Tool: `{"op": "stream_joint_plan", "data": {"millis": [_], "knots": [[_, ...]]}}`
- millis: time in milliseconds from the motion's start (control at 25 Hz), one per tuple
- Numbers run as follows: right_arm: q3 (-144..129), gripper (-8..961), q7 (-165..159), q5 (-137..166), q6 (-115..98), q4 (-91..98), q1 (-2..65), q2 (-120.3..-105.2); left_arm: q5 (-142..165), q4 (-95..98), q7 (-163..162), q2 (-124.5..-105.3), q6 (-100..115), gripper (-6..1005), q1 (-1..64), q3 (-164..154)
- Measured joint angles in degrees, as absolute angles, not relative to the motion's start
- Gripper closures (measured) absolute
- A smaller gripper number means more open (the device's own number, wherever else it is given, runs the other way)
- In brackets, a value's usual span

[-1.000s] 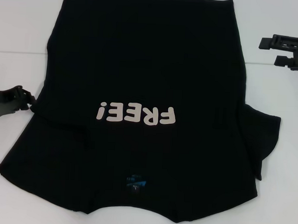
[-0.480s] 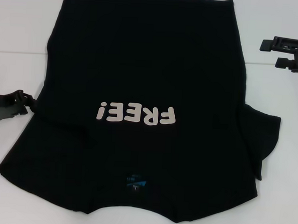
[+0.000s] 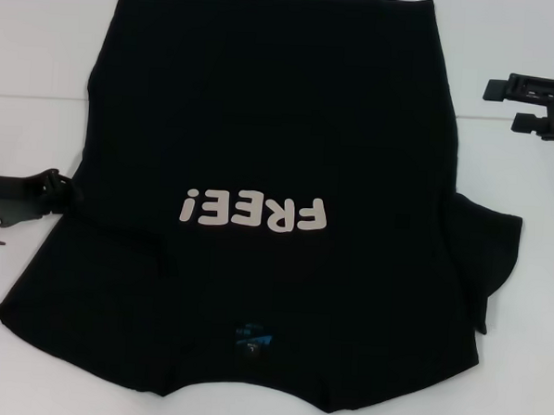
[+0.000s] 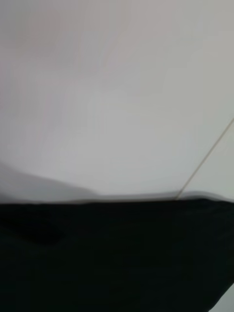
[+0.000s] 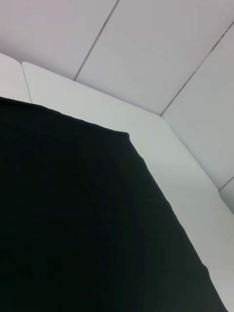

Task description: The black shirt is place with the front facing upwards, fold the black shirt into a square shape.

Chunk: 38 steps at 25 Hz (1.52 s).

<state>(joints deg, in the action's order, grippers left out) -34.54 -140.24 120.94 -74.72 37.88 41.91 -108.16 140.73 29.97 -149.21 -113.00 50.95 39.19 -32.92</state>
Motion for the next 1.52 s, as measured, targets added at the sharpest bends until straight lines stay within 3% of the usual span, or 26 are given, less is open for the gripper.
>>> {"op": "stream_joint_plan", "data": {"millis": [240,480,880,1240,1440,1520], "knots": [[-34.4,13,-140.3,120.9,-74.7,37.9,41.5,-108.08,140.4,31.9,-149.3,-113.53,51.6,774,38.9,-32.9],[-34.5,13,-140.3,120.9,-74.7,37.9,41.5,-108.02,140.7,32.2,-149.3,-113.55,52.2,968,39.2,-33.0],[-34.3,13,-140.4,120.9,-75.5,37.9,41.6,-107.93,136.3,35.6,-148.4,-114.71,61.0,922,42.4,-33.0],[-34.5,13,-140.0,120.9,-75.4,37.9,41.5,-107.92,135.5,27.4,-150.9,-114.21,49.7,880,47.8,-32.9],[-34.5,13,-139.0,121.0,-75.8,38.0,41.5,-107.55,134.8,31.1,-149.4,-113.63,56.3,857,45.0,-32.6],[-34.7,13,-138.3,121.0,-76.3,38.2,41.3,-107.15,132.3,35.5,-145.8,-113.28,63.0,793,42.1,-32.0]]}}
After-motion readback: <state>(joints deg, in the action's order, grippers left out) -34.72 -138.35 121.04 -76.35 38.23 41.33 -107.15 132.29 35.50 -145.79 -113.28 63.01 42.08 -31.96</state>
